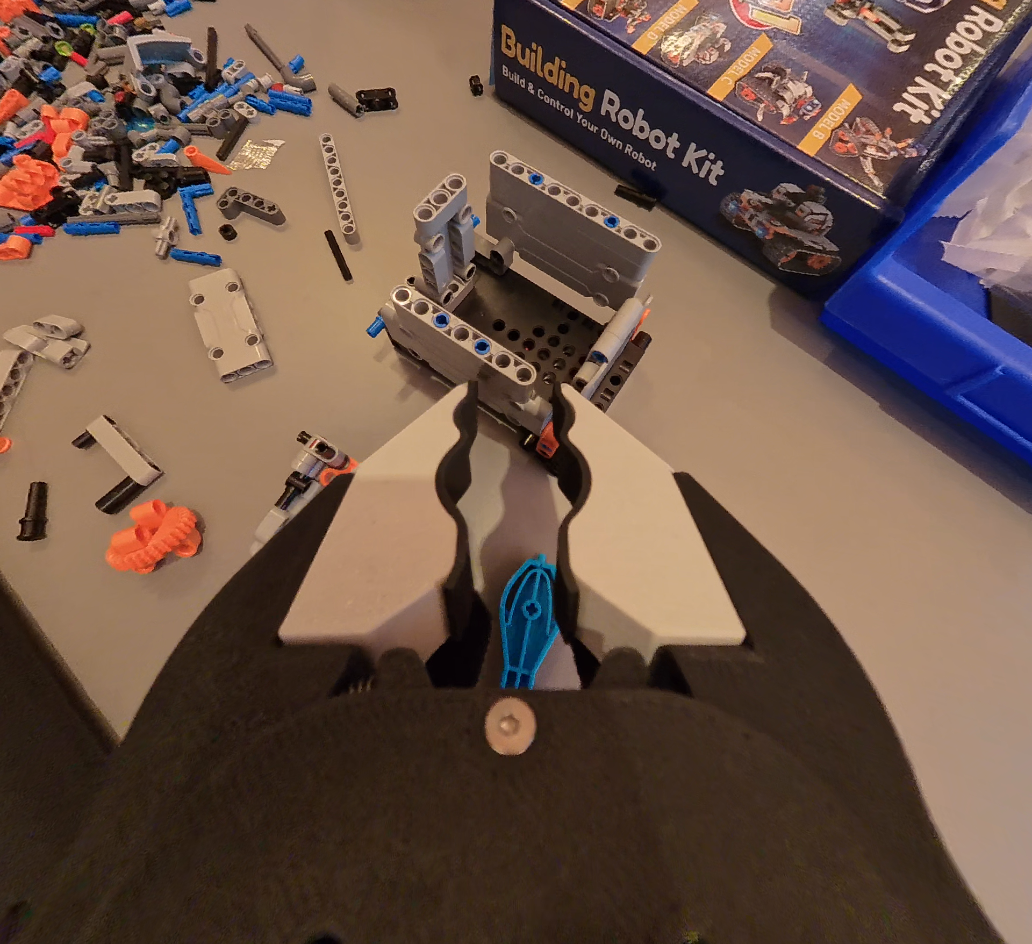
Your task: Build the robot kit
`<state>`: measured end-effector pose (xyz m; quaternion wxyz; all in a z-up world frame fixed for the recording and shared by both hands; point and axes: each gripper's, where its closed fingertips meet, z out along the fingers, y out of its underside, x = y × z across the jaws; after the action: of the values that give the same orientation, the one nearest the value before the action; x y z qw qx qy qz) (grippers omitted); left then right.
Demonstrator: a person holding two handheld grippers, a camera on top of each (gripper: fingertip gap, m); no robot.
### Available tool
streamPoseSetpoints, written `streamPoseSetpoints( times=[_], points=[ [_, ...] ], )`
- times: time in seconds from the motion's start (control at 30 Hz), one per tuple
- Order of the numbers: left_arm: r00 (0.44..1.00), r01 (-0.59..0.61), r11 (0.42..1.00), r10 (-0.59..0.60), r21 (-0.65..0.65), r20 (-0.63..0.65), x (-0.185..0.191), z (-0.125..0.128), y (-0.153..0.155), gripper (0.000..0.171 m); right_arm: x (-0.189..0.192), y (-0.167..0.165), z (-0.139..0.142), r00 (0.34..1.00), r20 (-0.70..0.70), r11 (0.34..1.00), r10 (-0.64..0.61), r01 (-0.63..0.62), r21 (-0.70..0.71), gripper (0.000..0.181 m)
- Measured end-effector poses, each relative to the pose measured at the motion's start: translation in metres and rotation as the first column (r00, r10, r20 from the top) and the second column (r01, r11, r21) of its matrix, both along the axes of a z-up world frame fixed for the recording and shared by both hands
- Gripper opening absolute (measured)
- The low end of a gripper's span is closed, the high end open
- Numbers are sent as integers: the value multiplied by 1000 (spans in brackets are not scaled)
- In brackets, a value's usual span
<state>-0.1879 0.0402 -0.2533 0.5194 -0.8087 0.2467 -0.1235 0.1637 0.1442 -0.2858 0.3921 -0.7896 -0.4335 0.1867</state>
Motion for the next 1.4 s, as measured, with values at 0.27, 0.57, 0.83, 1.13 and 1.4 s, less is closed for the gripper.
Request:
streamPoseSetpoints(
  times=[0.27, 0.57, 0.83, 1.13, 1.4],
  points=[
    [1000, 0, 1000, 0, 1, 0, 0, 0, 0, 13, 5, 2, 0, 1000, 22, 1000, -16, 16, 18, 23],
    [1000, -2, 1000, 2, 14, 9, -1, 4, -1, 13, 3, -2, 1, 1000, -20, 1000, 7, -7, -7, 34],
    [1000, 7, 999, -8, 43, 27, -1, 12, -4, 14, 24, -6, 11, 998, -33, 998, -55, 56, 21, 40],
    [999, 17, 999, -19, 52, 33, 2, 15, -7, 14, -6, -79, -1, 994, 13, 992, 108, -107, -67, 36],
    [999, 30, 999, -32, 39, 34, 5, 12, -6, 14, -37, -144, -19, 948, 41, 944, 317, -311, -113, 40]
  ],
)
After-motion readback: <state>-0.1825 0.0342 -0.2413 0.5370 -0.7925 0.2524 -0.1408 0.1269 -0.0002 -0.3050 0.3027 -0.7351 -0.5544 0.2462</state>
